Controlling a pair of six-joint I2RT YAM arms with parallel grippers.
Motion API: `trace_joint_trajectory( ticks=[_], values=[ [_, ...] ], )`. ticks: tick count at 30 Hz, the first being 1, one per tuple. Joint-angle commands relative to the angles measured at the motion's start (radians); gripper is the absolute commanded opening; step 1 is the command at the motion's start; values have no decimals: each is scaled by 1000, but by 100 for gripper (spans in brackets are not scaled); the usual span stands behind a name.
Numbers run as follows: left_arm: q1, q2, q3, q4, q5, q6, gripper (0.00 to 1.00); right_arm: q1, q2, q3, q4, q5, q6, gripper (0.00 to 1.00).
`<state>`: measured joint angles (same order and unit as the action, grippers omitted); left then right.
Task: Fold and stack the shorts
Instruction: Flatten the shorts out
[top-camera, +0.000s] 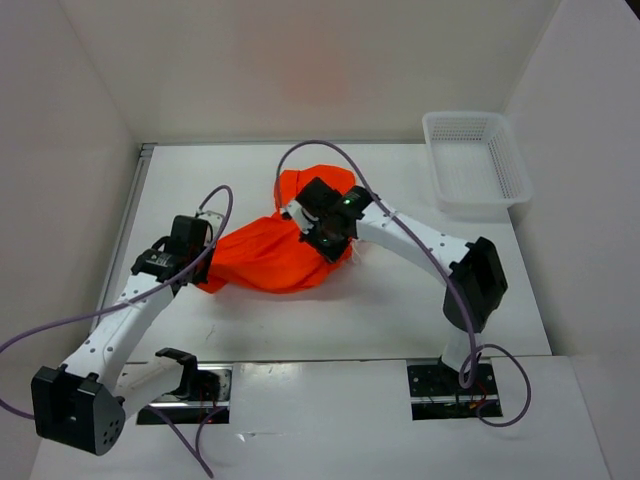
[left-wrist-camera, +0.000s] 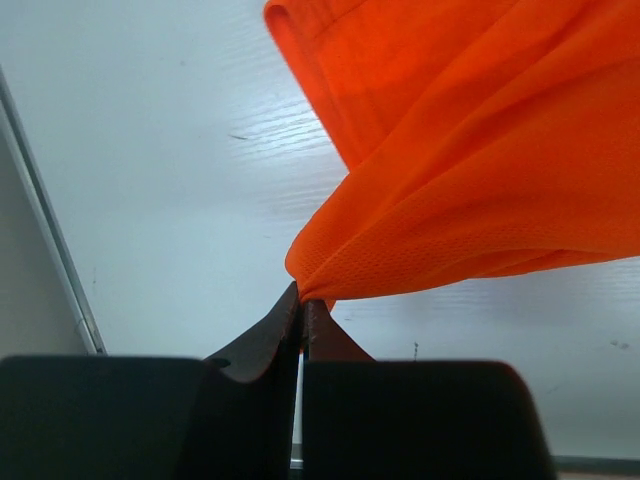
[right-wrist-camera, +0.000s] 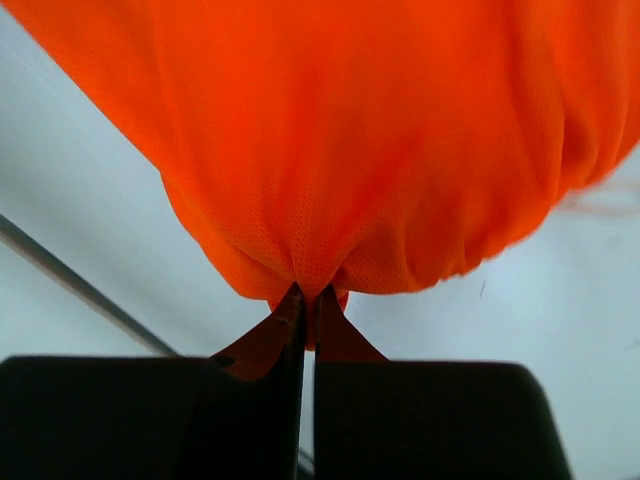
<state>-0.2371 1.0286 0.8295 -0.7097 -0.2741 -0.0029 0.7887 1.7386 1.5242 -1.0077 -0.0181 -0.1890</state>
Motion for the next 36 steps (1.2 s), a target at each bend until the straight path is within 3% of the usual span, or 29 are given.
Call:
trace_joint_trajectory(
  ticks=[1, 3, 7, 9, 12, 13, 16, 17, 19, 20, 22, 25, 32, 36],
  values=[
    [21, -50, -50, 72, -86, 3, 0, 123, 68, 190, 136, 21, -35, 0],
    [30, -50, -76, 72, -96, 3, 0, 176, 105, 237, 147, 21, -20, 0],
    [39, -59, -113, 72, -117, 3, 0, 224, -8, 47, 187, -13, 23, 70],
    [51, -68, -124, 72, -117, 3, 0, 224, -167, -115, 196, 30, 71, 77],
    [78, -78, -153, 96, -128, 3, 0, 135, -307, -222, 228, -35, 182, 78],
    [90, -78, -165, 107, -128, 3, 0, 38, -307, -231, 250, -72, 207, 77],
    [119, -55, -165, 134, -148, 3, 0, -121, -196, -231, 404, -204, 321, 72],
    [128, -36, -165, 144, -148, 3, 0, -222, -156, -240, 453, -233, 359, 65],
    [140, -6, -150, 135, -157, 3, 0, -293, -56, -251, 568, -262, 483, 55],
    [153, 5, -132, 134, -157, 3, 0, -307, -35, -251, 587, -263, 494, 51],
    [165, 34, -118, 125, -157, 3, 0, -316, 4, -275, 650, -296, 541, 51],
    [191, 68, -93, 136, -157, 3, 0, -316, 25, -317, 753, -390, 652, 56],
    [234, 152, -21, 156, -168, 3, 0, -316, 111, -326, 856, -471, 609, 58],
    [234, 163, -12, 156, -178, 3, 0, -304, 191, -277, 844, -361, 596, 58]
  ],
)
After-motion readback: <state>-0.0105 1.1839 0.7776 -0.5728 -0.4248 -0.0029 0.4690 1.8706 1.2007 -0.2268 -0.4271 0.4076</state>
